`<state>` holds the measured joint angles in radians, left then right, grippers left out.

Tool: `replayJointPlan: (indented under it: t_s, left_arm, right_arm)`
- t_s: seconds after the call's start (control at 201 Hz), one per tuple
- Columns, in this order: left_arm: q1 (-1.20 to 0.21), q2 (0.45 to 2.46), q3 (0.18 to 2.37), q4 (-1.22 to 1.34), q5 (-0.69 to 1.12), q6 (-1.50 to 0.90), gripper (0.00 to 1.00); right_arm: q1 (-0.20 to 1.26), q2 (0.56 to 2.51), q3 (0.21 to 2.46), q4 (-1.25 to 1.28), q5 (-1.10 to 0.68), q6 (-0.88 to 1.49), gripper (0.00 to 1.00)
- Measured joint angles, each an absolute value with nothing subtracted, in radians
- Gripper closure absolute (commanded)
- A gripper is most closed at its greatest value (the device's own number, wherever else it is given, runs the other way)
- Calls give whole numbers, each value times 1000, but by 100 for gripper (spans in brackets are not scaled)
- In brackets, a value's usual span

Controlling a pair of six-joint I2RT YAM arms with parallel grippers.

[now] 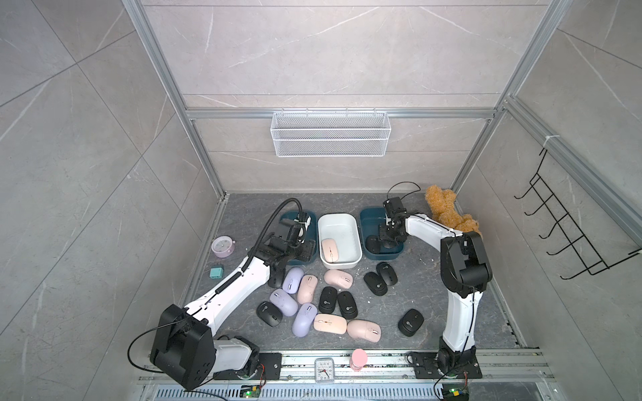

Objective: Place the mice by color into the storage box
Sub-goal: Place the mouse in the storage box.

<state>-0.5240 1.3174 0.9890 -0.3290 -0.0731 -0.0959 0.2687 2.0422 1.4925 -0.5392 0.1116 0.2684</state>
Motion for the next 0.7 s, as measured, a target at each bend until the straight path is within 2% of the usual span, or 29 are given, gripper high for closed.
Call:
replayJointPlan:
  t_s: [0.702]
  left_arm:
    - [-524, 1321, 989, -329, -73, -94, 35]
  right_arm:
    - [269, 2063, 1510, -553, 115, 269, 30]
